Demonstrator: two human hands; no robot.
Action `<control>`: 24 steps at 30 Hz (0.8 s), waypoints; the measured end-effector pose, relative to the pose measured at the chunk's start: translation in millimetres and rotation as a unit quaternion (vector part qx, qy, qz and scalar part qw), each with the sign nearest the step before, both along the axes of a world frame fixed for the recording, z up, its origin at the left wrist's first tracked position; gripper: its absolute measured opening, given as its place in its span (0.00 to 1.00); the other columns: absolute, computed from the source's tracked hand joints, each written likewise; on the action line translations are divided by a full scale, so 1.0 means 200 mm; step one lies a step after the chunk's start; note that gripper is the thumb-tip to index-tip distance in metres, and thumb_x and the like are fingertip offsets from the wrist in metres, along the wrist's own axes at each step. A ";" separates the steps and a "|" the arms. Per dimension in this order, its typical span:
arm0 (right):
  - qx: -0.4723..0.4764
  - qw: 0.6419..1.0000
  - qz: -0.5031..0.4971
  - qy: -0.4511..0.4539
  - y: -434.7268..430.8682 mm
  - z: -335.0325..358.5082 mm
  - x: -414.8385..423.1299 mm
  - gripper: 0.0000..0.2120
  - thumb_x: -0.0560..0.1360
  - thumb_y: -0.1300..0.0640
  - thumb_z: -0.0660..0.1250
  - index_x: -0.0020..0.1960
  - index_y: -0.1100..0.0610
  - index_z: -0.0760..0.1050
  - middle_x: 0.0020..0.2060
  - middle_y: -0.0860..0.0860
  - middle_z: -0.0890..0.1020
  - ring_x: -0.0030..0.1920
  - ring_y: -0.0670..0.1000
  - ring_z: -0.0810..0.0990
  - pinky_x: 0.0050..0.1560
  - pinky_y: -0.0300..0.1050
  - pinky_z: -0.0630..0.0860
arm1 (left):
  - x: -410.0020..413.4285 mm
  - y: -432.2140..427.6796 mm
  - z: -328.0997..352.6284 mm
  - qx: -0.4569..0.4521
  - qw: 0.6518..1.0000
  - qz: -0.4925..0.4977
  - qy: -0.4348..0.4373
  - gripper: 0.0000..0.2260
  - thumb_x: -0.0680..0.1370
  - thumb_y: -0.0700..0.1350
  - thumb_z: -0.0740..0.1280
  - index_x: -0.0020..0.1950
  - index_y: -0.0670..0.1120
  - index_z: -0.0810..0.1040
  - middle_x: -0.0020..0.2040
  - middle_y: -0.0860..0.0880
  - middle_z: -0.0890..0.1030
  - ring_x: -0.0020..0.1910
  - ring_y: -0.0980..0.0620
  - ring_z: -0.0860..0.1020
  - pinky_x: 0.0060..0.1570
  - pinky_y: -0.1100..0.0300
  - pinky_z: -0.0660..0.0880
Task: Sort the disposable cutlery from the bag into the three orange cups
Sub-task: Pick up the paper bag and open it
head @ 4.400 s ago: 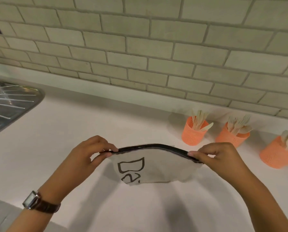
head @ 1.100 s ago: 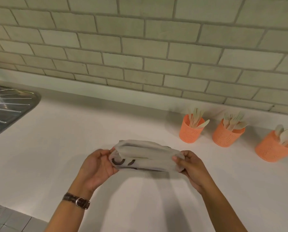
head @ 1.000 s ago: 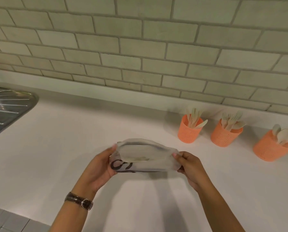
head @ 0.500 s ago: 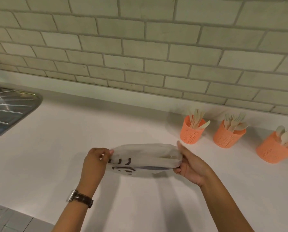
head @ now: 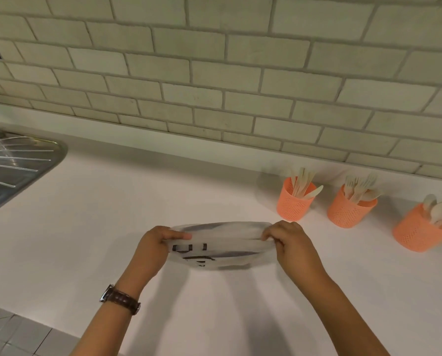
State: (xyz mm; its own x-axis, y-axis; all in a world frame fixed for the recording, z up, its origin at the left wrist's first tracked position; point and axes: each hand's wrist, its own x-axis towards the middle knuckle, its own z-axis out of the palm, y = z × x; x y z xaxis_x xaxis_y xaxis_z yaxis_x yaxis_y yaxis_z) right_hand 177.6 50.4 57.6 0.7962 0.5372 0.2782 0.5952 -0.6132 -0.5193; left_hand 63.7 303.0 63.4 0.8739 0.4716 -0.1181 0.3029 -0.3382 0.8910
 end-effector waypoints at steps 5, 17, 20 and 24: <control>-0.133 0.990 -0.001 0.049 0.05 0.03 -0.02 0.18 0.75 0.62 0.63 0.64 0.53 0.74 0.55 0.50 0.77 0.57 0.53 0.72 0.53 0.42 0.71 | 0.06 -0.08 0.01 0.041 0.998 0.009 0.041 0.13 0.78 0.37 0.59 0.51 0.45 0.82 0.43 0.46 0.73 0.35 0.51 0.70 0.33 0.68 0.65; -0.256 0.964 -0.018 0.071 0.13 0.10 -0.04 0.42 0.65 0.51 0.75 0.72 0.54 0.56 0.64 0.50 0.65 0.60 0.54 0.70 0.56 0.49 0.72 | 0.02 -0.14 0.04 0.270 0.950 -0.122 0.102 0.43 0.67 0.45 0.74 0.75 0.49 0.52 0.69 0.52 0.53 0.48 0.50 0.75 0.44 0.62 0.76; -0.192 0.981 -0.021 0.007 0.15 0.15 -0.04 0.40 0.66 0.57 0.74 0.72 0.53 0.57 0.64 0.50 0.66 0.57 0.54 0.71 0.53 0.49 0.73 | 0.02 -0.14 0.10 0.232 0.969 -0.072 0.040 0.44 0.67 0.40 0.74 0.75 0.51 0.52 0.68 0.53 0.53 0.48 0.49 0.76 0.42 0.64 0.75; -0.113 0.993 -0.021 -0.025 0.15 0.16 -0.07 0.37 0.67 0.66 0.71 0.71 0.54 0.60 0.63 0.50 0.68 0.55 0.55 0.72 0.50 0.49 0.75 | -0.03 -0.14 0.13 0.213 0.977 -0.028 -0.013 0.45 0.66 0.39 0.75 0.75 0.54 0.52 0.67 0.56 0.53 0.45 0.54 0.71 0.40 0.67 0.71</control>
